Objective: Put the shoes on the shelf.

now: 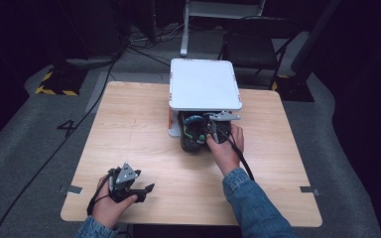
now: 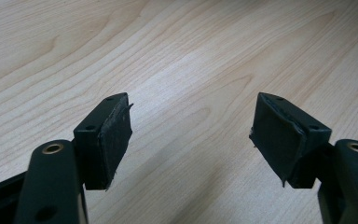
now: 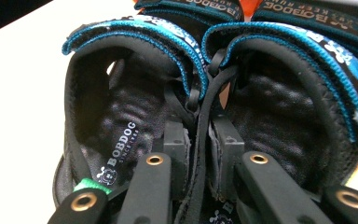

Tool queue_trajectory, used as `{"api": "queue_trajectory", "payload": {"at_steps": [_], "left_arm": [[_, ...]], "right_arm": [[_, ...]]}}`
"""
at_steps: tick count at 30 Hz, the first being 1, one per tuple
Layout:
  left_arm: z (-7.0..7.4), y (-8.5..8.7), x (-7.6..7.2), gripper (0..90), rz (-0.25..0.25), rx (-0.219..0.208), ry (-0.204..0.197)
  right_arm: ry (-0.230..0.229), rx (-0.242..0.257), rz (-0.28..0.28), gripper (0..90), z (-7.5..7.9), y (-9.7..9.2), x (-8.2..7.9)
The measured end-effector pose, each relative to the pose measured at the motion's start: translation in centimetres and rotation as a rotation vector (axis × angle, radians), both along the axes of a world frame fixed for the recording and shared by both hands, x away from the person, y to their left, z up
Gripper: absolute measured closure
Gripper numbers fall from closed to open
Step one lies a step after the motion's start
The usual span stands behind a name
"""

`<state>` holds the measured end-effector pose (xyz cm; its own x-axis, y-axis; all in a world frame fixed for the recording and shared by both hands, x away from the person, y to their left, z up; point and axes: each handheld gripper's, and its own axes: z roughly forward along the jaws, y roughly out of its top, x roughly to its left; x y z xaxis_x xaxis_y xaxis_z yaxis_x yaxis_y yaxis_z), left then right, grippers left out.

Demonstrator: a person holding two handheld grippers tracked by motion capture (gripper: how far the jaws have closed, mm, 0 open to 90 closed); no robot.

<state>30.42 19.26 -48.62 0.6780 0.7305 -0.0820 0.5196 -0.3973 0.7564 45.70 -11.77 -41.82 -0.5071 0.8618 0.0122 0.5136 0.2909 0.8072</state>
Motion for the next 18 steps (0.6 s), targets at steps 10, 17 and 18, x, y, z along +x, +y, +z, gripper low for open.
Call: {"api": "queue_trajectory", "payload": {"at_steps": [10, 17, 18], "left_arm": [[-0.1, 0.3, 0.1, 28.7, 0.005, -0.007, 0.003], [-0.1, 0.3, 0.0, 28.7, 0.0, -0.015, 0.007], [-0.1, 0.3, 0.0, 28.7, -0.004, -0.019, 0.011]], "right_arm": [[-0.103, -0.017, -0.028, 79.4, -2.7, 1.4, 4.1], [-0.107, -0.006, -0.057, 78.9, -3.9, 1.8, 5.1], [-0.116, -0.012, -0.059, 78.7, -3.9, 1.8, 5.2]]}}
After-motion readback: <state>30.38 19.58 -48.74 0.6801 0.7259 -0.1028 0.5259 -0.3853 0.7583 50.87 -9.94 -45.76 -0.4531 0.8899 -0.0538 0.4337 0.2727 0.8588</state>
